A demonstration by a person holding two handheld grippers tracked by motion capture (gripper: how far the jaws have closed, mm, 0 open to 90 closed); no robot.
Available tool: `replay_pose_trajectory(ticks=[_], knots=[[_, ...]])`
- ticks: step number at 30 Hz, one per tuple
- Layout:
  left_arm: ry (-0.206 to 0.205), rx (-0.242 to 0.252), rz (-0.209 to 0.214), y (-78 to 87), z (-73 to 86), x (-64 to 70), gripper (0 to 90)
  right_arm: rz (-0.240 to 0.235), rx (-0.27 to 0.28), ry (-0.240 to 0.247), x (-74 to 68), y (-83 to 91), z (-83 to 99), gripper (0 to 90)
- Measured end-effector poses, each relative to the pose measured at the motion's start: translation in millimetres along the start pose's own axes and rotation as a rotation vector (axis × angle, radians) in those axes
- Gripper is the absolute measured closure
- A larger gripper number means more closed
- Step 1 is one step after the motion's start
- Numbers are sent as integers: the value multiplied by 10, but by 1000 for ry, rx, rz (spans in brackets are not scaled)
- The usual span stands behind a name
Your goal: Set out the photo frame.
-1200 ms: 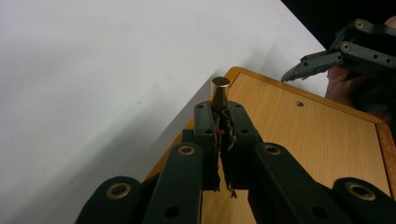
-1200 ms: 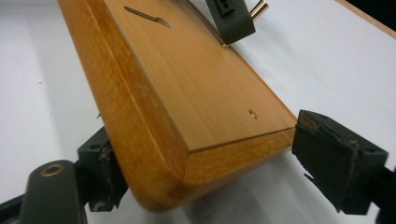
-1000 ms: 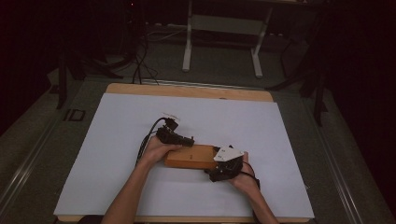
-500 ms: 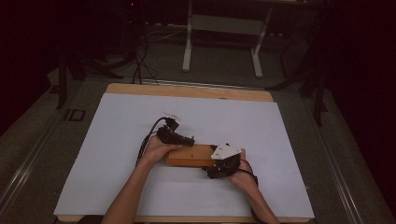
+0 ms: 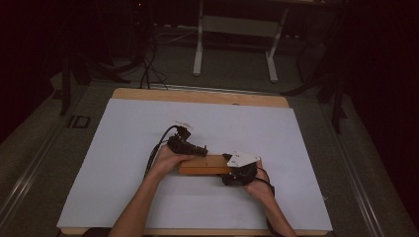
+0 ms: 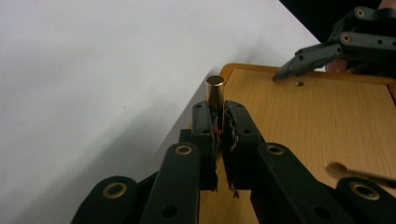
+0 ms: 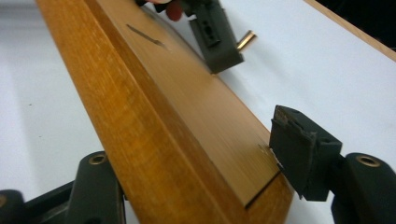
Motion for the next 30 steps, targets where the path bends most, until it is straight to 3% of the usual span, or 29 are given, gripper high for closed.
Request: replay_pose_trajectory(ticks=[3,10,13,20,26,30], knots=[[-13,-3,-17,-4,-2,14,820,2,12,-29,50,14,14,367],[-35,-8,-41,23,-1,33,727,4,8,-28,49,20,12,370],[-46,-7,-73,62,6,47,663,5,6,-30,51,20,9,371],[-66,31,-114,198,38,93,587,4,10,-40,54,26,4,382],[-99,81,-131,304,52,161,586,0,16,-50,59,34,-1,400],[-133,91,-173,351,87,191,586,1,16,-52,60,38,-2,403]])
Point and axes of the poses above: each handheld gripper's, and its own axes: y roughly backward along the jaws, z roughly out of its underside, x roughly to its right, the point moved 4 cm from there along -y, roughly forward along the jaws, and after that the axes turned 6 degrees about z, right-handed, at the moved point
